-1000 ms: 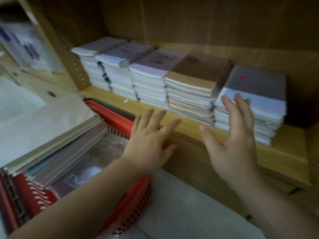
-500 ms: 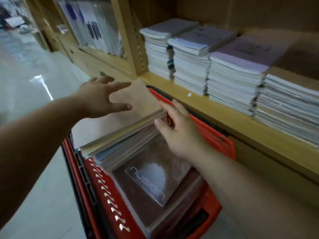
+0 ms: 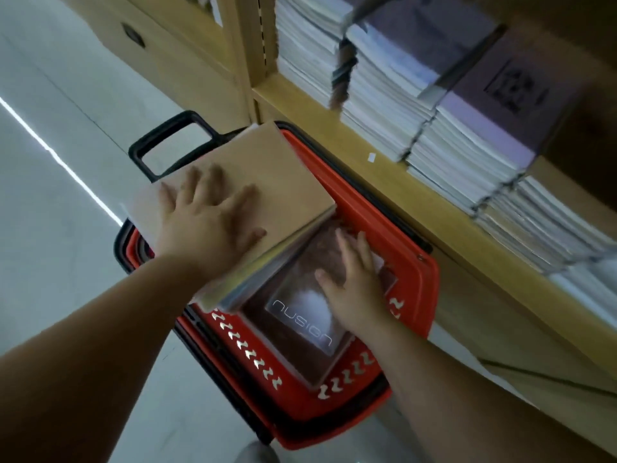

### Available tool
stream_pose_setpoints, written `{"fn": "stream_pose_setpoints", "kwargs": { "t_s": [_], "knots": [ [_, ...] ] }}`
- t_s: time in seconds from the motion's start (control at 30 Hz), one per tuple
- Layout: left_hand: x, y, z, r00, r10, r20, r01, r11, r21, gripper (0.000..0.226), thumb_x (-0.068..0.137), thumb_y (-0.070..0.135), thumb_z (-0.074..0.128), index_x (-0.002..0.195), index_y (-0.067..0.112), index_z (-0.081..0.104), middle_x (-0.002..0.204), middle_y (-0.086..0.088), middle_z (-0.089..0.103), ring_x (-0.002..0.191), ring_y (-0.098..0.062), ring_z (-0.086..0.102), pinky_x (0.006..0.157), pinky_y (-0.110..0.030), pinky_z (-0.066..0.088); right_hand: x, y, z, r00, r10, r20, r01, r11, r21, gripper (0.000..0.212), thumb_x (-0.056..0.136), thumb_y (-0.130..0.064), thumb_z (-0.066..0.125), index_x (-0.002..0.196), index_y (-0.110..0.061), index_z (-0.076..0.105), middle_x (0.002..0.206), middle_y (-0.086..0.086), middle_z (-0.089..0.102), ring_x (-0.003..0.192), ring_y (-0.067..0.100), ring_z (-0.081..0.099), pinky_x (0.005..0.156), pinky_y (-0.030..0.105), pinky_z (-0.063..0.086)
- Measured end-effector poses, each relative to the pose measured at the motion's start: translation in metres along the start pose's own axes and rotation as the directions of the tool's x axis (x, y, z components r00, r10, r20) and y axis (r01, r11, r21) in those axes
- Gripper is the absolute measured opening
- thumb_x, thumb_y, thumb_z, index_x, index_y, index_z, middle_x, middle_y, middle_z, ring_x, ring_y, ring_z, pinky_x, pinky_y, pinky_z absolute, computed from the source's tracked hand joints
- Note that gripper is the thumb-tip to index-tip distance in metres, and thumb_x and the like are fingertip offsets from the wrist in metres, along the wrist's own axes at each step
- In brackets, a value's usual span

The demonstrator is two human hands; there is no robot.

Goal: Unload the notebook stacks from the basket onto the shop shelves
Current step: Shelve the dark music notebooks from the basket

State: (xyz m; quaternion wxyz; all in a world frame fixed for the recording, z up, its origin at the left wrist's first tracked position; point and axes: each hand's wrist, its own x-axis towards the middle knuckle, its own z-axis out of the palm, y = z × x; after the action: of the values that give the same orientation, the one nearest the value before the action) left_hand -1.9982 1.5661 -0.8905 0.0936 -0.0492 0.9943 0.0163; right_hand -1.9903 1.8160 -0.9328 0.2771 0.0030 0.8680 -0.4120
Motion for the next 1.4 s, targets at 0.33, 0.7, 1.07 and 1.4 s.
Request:
{"fn": "stream_pose_setpoints", "kwargs": {
  "t_s": [0.33, 0.7, 1.07, 1.4],
  "knots": [
    [-0.054, 0.104, 0.061, 0.954, 0.286, 0.091, -0.25, 0.925, -0.286, 0.059, 0.086, 0.039, 0.064, 0.142, 0.027, 0.047, 0.149, -0.011, 0.043, 0.132, -0.035, 0.045, 0.102, -0.049, 0.05, -0.018, 0.037, 0.036, 0.94, 0.289, -0.182, -0.243, 0.94, 0.24, 0.05, 0.089, -0.048, 0.063, 0.137, -0.039, 0.055, 0.14, -0.009, 0.055, 0.128, 0.011, 0.055, 0.105, 0.039, 0.051],
    [-0.036, 0.124, 0.091, 0.919, -0.012, 0.394, 0.132, 0.951, -0.279, 0.078, 0.086, 0.051, 0.067, 0.151, 0.043, 0.024, 0.153, -0.012, 0.023, 0.135, -0.042, 0.028, 0.111, -0.054, 0.039, -0.013, 0.047, 0.03, 0.901, 0.431, -0.055, -0.368, 0.824, 0.43, 0.058, 0.096, -0.027, 0.065, 0.148, -0.04, 0.042, 0.139, -0.007, 0.058, 0.127, 0.015, 0.057, 0.107, 0.04, 0.05],
    [-0.068, 0.133, 0.037, 0.877, -0.019, 0.481, 0.436, 0.455, -0.777, 0.054, 0.093, 0.016, 0.067, 0.135, 0.045, 0.051, 0.123, 0.019, 0.058, 0.114, -0.01, 0.06, 0.085, -0.028, 0.057, -0.045, 0.051, -0.021, 0.923, 0.385, -0.002, -0.309, 0.744, 0.592, 0.065, 0.103, -0.007, 0.052, 0.153, -0.046, 0.037, 0.154, -0.006, 0.045, 0.137, 0.013, 0.049, 0.104, 0.026, 0.048],
    [-0.116, 0.219, -0.092, 0.933, 0.034, 0.358, 0.356, 0.053, -0.933, 0.066, 0.089, -0.014, 0.058, 0.125, 0.041, 0.062, 0.106, 0.031, 0.069, 0.092, 0.006, 0.068, 0.067, -0.013, 0.057, -0.14, 0.038, -0.125, 0.934, 0.337, -0.12, -0.147, 0.667, 0.731, 0.05, 0.095, -0.026, 0.066, 0.129, -0.062, 0.056, 0.138, -0.012, 0.061, 0.124, 0.014, 0.063, 0.105, 0.047, 0.053]
  ]
}}
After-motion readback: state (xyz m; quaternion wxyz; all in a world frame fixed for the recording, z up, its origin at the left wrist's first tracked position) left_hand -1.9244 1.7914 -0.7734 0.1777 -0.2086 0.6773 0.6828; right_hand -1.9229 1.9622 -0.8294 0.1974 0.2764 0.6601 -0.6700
